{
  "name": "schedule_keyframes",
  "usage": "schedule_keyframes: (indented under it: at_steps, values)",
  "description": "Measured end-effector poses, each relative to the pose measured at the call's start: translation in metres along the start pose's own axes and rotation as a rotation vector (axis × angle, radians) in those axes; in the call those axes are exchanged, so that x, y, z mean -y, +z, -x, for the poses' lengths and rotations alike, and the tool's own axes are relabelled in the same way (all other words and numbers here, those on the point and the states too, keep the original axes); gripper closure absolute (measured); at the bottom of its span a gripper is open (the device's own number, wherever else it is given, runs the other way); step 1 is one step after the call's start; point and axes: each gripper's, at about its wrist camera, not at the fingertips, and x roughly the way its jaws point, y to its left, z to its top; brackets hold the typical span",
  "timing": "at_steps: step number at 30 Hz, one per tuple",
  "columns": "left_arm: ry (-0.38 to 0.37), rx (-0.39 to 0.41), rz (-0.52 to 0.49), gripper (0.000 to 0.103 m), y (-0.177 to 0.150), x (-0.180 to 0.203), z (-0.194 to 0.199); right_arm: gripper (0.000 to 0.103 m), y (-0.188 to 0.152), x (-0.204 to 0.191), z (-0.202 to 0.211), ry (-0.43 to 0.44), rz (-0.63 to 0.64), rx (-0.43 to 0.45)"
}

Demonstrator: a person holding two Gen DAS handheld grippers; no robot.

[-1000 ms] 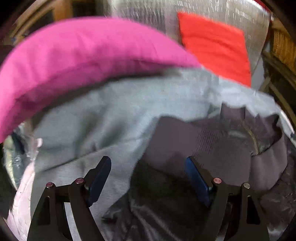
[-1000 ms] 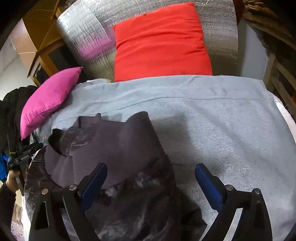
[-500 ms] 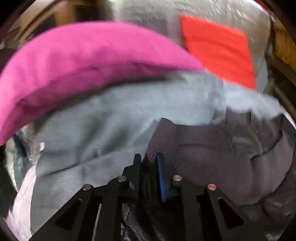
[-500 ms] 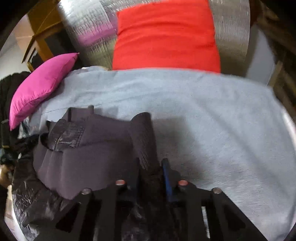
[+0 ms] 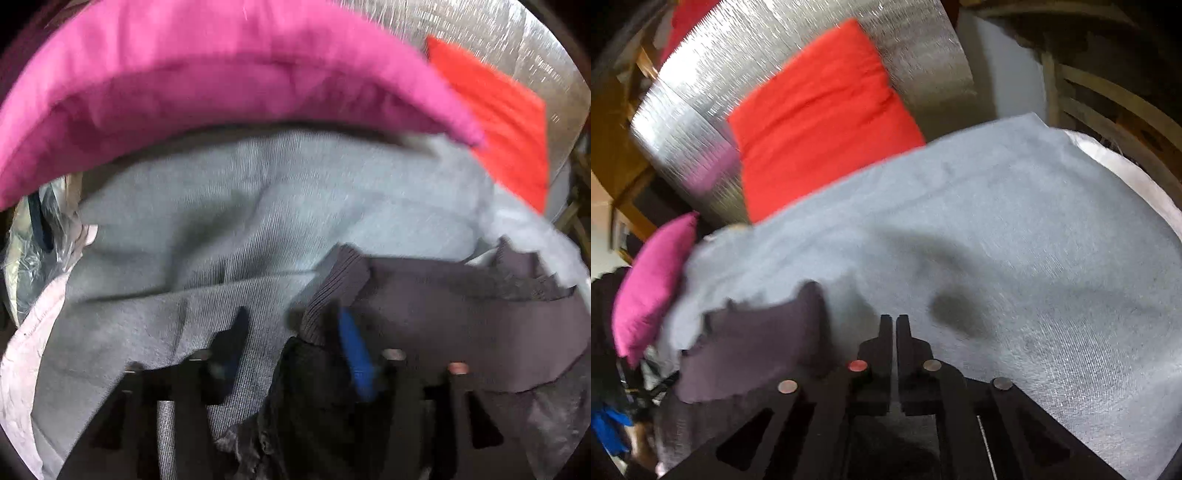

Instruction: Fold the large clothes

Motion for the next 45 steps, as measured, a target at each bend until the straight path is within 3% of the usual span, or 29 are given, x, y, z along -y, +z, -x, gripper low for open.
schedule_keyframes:
  at_steps: [1,2,5,9,10,12,13,14,17,19,24,30,31,34,36,37,38,40,43,45]
  values:
    - [-0.027,0.024,0.012,0.029,0.0,-0.002,0.008,0.012,0.001,-0.004,0.001,0.018,0.008,-0.014]
    - [-0.049,0.049,0.024,0.025,0.001,-0.005,0.015,0.0,0.001,-0.009,0.004,0.043,0.019,-0.004]
    - [-0.098,0.047,0.02,0.021,0.003,-0.006,0.019,0.0,0.001,-0.026,-0.003,0.099,0.089,-0.045]
    - [-0.127,-0.061,-0.063,0.021,-0.003,0.015,0.0,0.001,-0.004,-0.052,-0.04,0.045,0.2,-0.182]
    - [-0.112,-0.09,-0.099,0.021,-0.008,0.025,-0.005,0.005,-0.008,-0.057,-0.046,0.032,0.219,-0.206]
    - [-0.072,-0.079,-0.161,0.024,-0.013,0.039,-0.007,0.04,-0.017,-0.071,-0.063,0.017,0.267,-0.274]
    - [-0.044,-0.071,-0.189,0.05,-0.014,0.045,-0.005,0.064,-0.018,-0.078,-0.064,-0.037,0.308,-0.262]
    - [-0.007,-0.073,-0.21,0.084,-0.013,0.048,-0.002,0.083,-0.02,-0.083,-0.058,-0.044,0.344,-0.248]
    - [-0.025,0.007,-0.237,0.085,-0.009,0.049,0.021,0.086,-0.017,-0.096,-0.008,-0.062,0.42,-0.107]
    - [-0.039,0.059,-0.222,0.085,-0.004,0.049,0.032,0.087,-0.01,-0.085,0.025,-0.063,0.392,-0.017]
    - [0.038,-0.089,-0.182,0.084,-0.011,0.058,-0.025,0.087,-0.022,-0.04,-0.033,-0.203,0.304,-0.123]
    - [0.052,-0.09,-0.168,0.077,-0.012,0.055,-0.031,0.087,-0.03,-0.023,-0.045,-0.198,0.24,-0.116]
    - [0.061,-0.081,-0.172,0.074,-0.013,0.055,-0.029,0.087,-0.031,-0.024,-0.046,-0.205,0.244,-0.114]
    - [0.072,-0.024,-0.163,0.054,-0.014,0.052,-0.011,0.084,-0.033,-0.03,-0.049,-0.24,0.25,-0.108]
    - [0.059,0.049,-0.137,0.047,-0.014,0.044,0.017,0.08,-0.031,-0.033,-0.047,-0.253,0.253,-0.11]
    - [0.068,0.079,-0.128,0.046,-0.013,0.041,0.03,0.07,-0.025,-0.039,-0.047,-0.253,0.255,-0.112]
    - [0.097,0.122,-0.119,0.044,-0.013,0.038,0.048,0.047,-0.024,-0.04,-0.041,-0.272,0.255,-0.106]
    - [0.11,0.18,-0.105,0.039,-0.011,0.029,0.074,0.025,-0.023,-0.044,-0.027,-0.301,0.258,-0.071]
    - [0.088,0.245,-0.076,0.037,-0.009,0.022,0.116,0.025,-0.024,-0.052,0.01,-0.338,0.256,0.009]
    - [0.043,0.265,-0.074,0.037,-0.024,0.042,0.131,0.025,-0.034,-0.071,0.041,-0.326,0.294,0.09]
